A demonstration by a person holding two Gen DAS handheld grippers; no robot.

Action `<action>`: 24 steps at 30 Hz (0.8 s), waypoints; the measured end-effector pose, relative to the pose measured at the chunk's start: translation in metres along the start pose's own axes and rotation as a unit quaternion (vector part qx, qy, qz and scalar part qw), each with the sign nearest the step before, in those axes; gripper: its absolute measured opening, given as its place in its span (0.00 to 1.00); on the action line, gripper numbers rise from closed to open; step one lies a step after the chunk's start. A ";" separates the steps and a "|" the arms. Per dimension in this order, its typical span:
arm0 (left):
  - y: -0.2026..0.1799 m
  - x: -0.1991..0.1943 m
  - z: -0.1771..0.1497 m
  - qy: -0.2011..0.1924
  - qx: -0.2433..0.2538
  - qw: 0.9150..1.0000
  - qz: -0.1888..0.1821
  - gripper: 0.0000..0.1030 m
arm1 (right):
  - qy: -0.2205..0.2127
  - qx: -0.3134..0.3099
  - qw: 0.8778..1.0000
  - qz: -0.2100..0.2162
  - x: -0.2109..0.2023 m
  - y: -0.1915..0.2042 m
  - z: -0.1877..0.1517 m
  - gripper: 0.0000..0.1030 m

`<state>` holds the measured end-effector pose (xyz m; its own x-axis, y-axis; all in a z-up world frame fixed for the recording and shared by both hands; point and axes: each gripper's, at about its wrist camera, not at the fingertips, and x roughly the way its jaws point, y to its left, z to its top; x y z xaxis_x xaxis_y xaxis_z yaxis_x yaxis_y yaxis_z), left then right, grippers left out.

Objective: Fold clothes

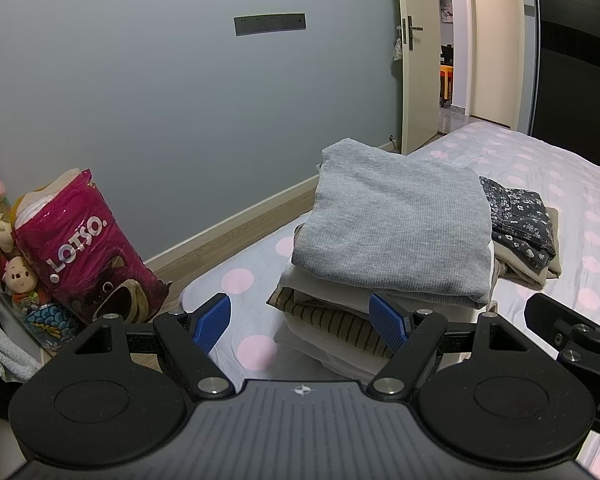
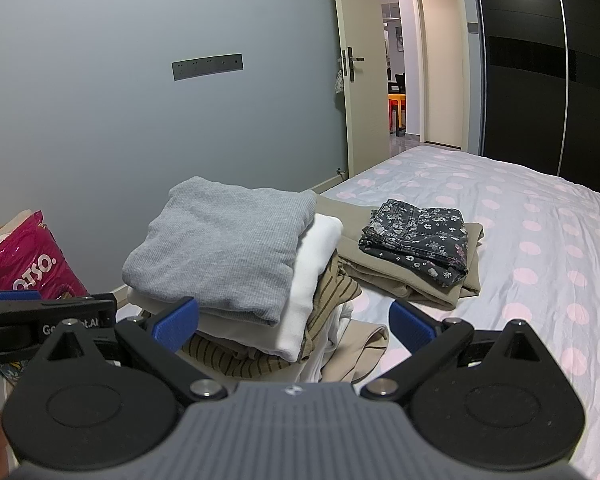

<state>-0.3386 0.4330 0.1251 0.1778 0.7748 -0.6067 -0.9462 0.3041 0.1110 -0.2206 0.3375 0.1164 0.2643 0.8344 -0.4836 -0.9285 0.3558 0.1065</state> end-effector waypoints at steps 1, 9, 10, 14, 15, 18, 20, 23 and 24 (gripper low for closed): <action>0.000 0.000 0.000 0.000 0.000 1.000 0.000 0.74 | 0.000 0.000 1.000 0.000 0.000 0.000 0.000 0.99; 0.000 0.001 0.000 0.000 0.002 1.000 0.000 0.74 | 0.002 -0.001 1.000 0.000 0.001 0.000 -0.001 0.99; 0.000 0.001 0.000 0.000 0.002 1.000 0.000 0.74 | 0.002 -0.001 1.000 0.000 0.001 0.000 -0.001 0.99; -0.001 0.001 0.000 0.000 0.003 1.000 0.000 0.74 | 0.003 -0.002 1.000 0.001 0.001 0.000 -0.001 0.99; -0.001 0.001 0.000 0.000 0.003 1.000 0.000 0.74 | 0.003 -0.002 1.000 0.000 0.001 0.000 -0.001 0.99; -0.001 0.001 0.000 0.001 0.003 1.000 -0.001 0.74 | 0.003 -0.002 1.000 0.001 0.001 0.001 -0.001 0.99; -0.001 0.001 0.000 0.001 0.003 1.000 -0.001 0.74 | 0.003 -0.002 1.000 0.000 0.001 0.001 -0.001 0.99; -0.001 0.001 -0.001 0.000 0.003 1.000 0.000 0.74 | 0.003 -0.002 1.000 0.000 0.002 0.001 -0.001 0.99; 0.000 0.001 0.000 0.000 0.003 1.000 0.000 0.74 | 0.003 -0.002 1.000 0.000 0.002 0.001 -0.001 0.99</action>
<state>-0.3382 0.4332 0.1242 0.1780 0.7742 -0.6074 -0.9444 0.3078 0.1154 -0.2214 0.3389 0.1150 0.2624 0.8321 -0.4886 -0.9295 0.3540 0.1035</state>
